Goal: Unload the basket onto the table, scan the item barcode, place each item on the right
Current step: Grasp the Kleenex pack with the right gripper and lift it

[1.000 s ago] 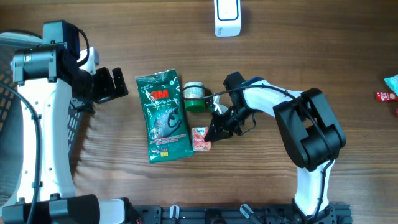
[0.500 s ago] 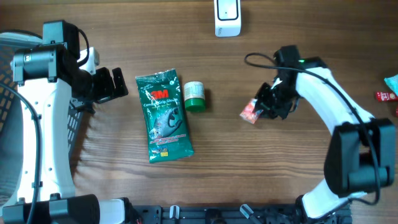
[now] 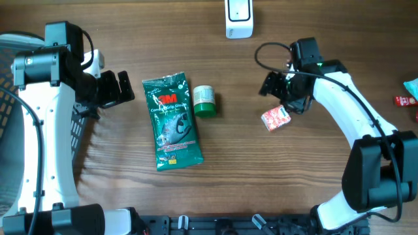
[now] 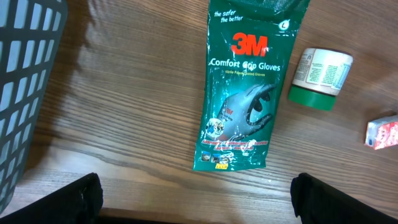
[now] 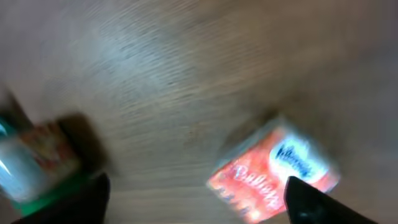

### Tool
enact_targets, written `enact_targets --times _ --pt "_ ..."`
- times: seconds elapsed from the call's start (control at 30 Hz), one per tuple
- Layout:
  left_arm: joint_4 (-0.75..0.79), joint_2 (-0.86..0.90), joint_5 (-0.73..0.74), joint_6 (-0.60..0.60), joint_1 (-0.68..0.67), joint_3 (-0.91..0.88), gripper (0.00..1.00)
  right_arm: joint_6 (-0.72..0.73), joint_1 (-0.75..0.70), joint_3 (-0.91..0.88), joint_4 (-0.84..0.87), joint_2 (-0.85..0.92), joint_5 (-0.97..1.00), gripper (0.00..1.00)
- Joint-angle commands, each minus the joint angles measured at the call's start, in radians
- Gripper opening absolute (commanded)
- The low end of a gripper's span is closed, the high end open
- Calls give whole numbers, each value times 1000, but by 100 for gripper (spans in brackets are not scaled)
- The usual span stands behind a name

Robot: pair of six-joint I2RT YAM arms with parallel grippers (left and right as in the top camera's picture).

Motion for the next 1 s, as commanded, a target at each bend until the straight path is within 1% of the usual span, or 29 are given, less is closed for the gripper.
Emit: enact_targets --times 0.0,0.07,0.1,0.2,0.23,0.27,0.3,0.33,0.43,0.47,0.57,0.6,0.73,0.77,0.8,0.9,0.97 --pt "0 -15 18 19 3 -1 100 -527 -2 3 -4 -1 36 100" --pt "0 -15 18 19 3 -1 100 -608 -3 3 -13 7 35 99" --pt "0 -15 18 19 3 -1 100 -634 -3 3 -18 8 35 95" --pt "0 -15 18 19 3 -1 100 -706 -8 3 -39 8 34 89" --pt "0 -15 18 19 3 -1 100 -740 -22 3 -47 8 28 81" --pt "0 -15 18 19 3 -1 100 -740 -35 3 -43 8 14 80" --pt "0 -15 18 19 3 -1 100 -743 -65 3 -34 12 -29 83" --pt "0 -15 18 19 3 -1 100 -749 -84 3 -35 14 -40 84" --pt "0 -15 18 19 3 -1 100 -762 -149 2 -36 37 -121 83" --pt "0 -15 18 19 3 -1 100 -763 -169 2 -39 49 -163 81" --pt "0 -15 18 19 3 -1 100 -792 -192 2 -61 84 -210 79" --pt "0 -15 18 19 3 -1 100 -812 -193 1 -68 101 -212 75" --pt "0 -15 18 19 3 -1 100 -824 -192 -14 -65 158 -212 68" --pt "0 -15 18 19 3 -1 100 -829 -192 -17 -64 172 -212 63" --pt "0 -15 18 19 3 -1 100 -840 -192 -20 -63 186 -212 61" --pt "0 -15 18 19 3 -1 100 -838 -192 -30 -52 218 -212 60" --pt "0 -15 18 19 3 -1 100 -837 -191 -31 -51 242 -213 54"
